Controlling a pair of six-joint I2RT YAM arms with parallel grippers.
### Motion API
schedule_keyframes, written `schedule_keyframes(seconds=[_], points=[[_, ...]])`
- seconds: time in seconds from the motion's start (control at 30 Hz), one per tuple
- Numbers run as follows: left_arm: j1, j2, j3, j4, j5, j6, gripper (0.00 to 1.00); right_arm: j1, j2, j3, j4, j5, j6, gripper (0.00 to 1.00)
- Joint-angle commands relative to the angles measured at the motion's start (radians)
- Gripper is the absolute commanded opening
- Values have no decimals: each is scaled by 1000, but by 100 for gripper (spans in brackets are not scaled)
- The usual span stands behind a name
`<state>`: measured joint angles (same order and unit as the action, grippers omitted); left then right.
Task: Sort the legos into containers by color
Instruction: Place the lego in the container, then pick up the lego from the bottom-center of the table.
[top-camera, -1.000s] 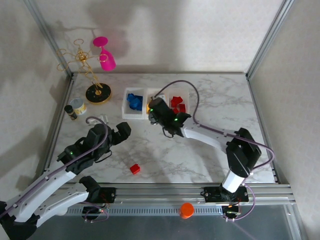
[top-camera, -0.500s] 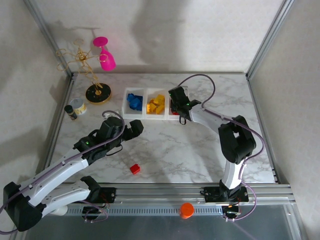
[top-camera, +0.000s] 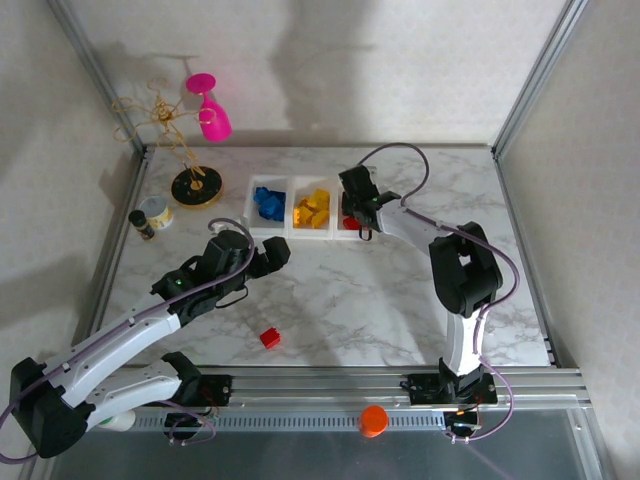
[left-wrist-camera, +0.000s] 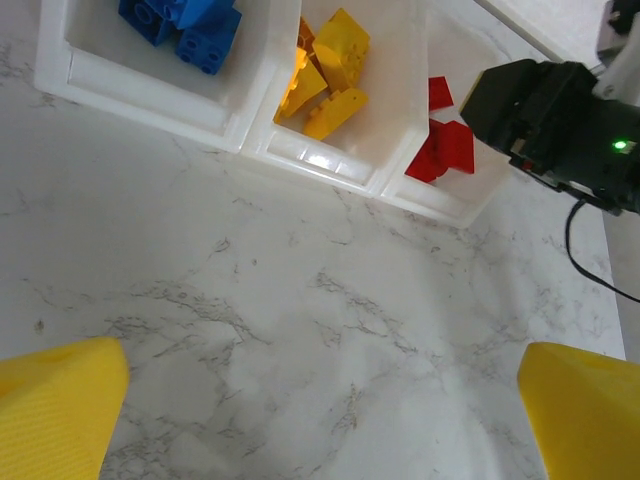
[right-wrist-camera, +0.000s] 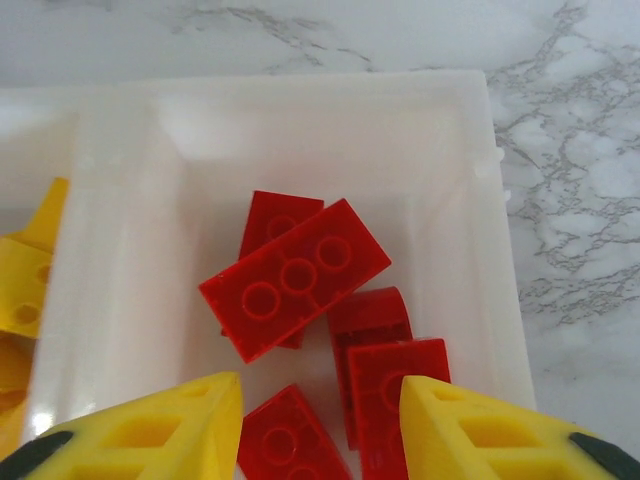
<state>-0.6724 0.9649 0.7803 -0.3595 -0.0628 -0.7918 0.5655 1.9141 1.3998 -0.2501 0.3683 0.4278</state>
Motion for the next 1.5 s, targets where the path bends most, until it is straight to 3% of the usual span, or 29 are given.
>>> schedule_keyframes(seconds=[0.0,0.2,0.57,1.03,1.47], points=[[8,-18,45,-12,-21,11,100,36,-113,-24,-13,-17,-24,48],[9,-81,41,-58,-52,-1,100,123,-251,-136,-24,-42,-19,55],[10,-215,-10,-222,-104,-61,100,439,-372,-335,-1,-112,42,66],[11,-356,-22,-432,-164,-181,100,762,-209,-381,167,-146,94,78],[11,-407,-44,-483,-196,-220,100,861,-32,-305,146,-111,111,81]])
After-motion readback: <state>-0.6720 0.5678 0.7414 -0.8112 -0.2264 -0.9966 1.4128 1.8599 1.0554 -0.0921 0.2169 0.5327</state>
